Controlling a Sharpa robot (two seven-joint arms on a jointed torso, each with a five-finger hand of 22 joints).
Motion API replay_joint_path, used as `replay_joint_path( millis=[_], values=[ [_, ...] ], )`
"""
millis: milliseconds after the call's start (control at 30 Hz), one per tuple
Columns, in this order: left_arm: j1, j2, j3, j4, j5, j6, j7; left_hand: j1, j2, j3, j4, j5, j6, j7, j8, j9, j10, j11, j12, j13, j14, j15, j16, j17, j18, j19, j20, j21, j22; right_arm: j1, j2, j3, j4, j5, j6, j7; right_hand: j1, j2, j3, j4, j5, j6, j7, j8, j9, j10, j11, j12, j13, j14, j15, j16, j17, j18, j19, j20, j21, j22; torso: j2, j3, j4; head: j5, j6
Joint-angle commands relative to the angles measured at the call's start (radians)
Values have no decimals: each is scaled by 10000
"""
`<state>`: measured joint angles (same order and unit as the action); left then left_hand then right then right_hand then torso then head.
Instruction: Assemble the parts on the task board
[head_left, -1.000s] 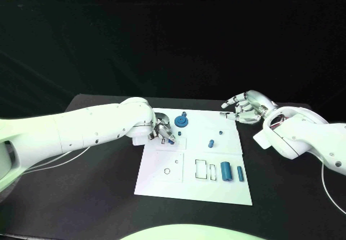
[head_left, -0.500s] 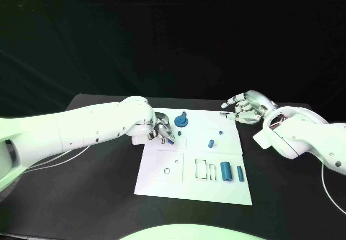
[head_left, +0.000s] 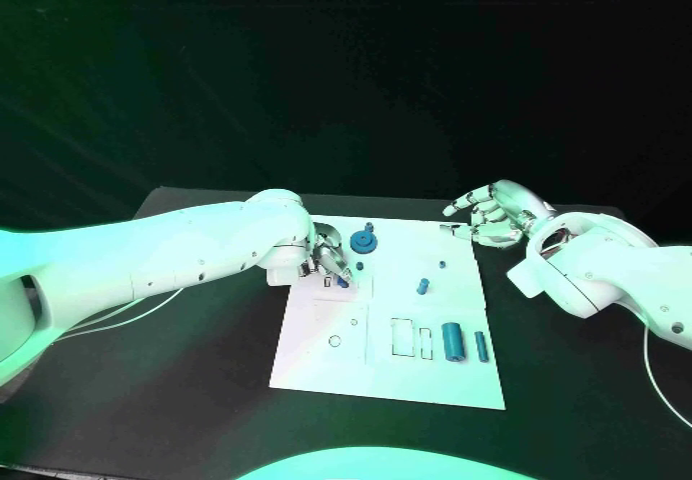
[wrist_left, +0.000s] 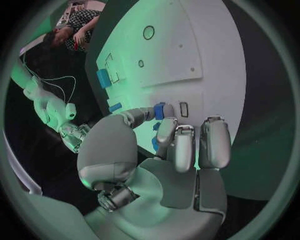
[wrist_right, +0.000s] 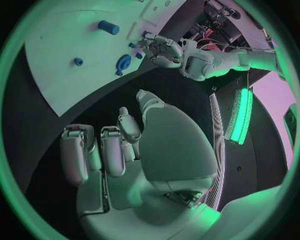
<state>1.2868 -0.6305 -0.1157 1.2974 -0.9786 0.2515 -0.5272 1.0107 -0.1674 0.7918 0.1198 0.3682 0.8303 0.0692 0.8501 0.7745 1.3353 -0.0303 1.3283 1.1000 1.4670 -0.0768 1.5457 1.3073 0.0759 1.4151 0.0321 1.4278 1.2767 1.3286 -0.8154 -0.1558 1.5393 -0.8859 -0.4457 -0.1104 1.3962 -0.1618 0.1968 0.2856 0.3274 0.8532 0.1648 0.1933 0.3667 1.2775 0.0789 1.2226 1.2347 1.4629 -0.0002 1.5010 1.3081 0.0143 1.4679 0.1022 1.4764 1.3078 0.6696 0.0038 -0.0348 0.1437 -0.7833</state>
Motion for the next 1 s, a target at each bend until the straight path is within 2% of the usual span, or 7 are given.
replay_joint_path(
  millis=[33, 333, 767, 1000],
  values=[
    [-67, 101, -52, -63, -189, 622, -117, 32, 110, 1749, -1814, 63, 232, -249, 30, -19, 59, 15, 52, 2, 938, -67, 45, 2266, -131, 55, -34, 44, 4, -7, 4, 0, 29, -103, 132, 53, -94, -39, 44, -1, 69, 70, -16, 40, -16, -23, -24, -48, -8, 795, -3, -52, 1531, 88, 618, 3, -34, 2129, -7, 7, -22, 5, -22],
    [-49, 259, -56, -173, -310, 1108, -164, -126, 159, 1554, -1685, 57, 309, -270, 39, -98, 172, 11, 125, 167, 943, -66, 57, 2285, -136, 62, -33, 48, 23, -6, -10, 0, 60, -104, 133, 55, -97, -47, 62, -2, 77, 71, -17, 44, -18, -16, -25, -41, -3, 797, -4, -48, 1538, 84, 625, 2, -21, 2137, -9, -1, -3, -16, -36],
    [-37, 479, -63, -311, -413, 1129, -176, -226, 314, 1213, -1533, -25, 411, -322, 49, -206, 277, -26, 175, 296, 962, -88, 98, 2356, -149, 95, -48, 69, 88, -5, -20, 0, 88, -104, 133, 53, -97, -47, 62, -2, 77, 71, -17, 44, -18, -16, -25, -41, -3, 797, -4, -48, 1538, 84, 625, 2, -21, 2137, 1, -8, 3, -52, -9],
    [-35, 524, -66, -362, -461, 1052, -171, -352, 468, 869, -1321, -109, 487, -358, 48, -307, 342, -49, 207, 401, 973, -105, 122, 2398, -161, 128, -65, 88, 145, -4, -23, 0, 97, -104, 129, 53, -97, -47, 62, -2, 77, 71, -17, 44, -18, -16, -25, -41, -3, 797, -4, -48, 1538, 84, 625, 2, -21, 2137, 0, -12, 0, -65, -14]
  ],
)
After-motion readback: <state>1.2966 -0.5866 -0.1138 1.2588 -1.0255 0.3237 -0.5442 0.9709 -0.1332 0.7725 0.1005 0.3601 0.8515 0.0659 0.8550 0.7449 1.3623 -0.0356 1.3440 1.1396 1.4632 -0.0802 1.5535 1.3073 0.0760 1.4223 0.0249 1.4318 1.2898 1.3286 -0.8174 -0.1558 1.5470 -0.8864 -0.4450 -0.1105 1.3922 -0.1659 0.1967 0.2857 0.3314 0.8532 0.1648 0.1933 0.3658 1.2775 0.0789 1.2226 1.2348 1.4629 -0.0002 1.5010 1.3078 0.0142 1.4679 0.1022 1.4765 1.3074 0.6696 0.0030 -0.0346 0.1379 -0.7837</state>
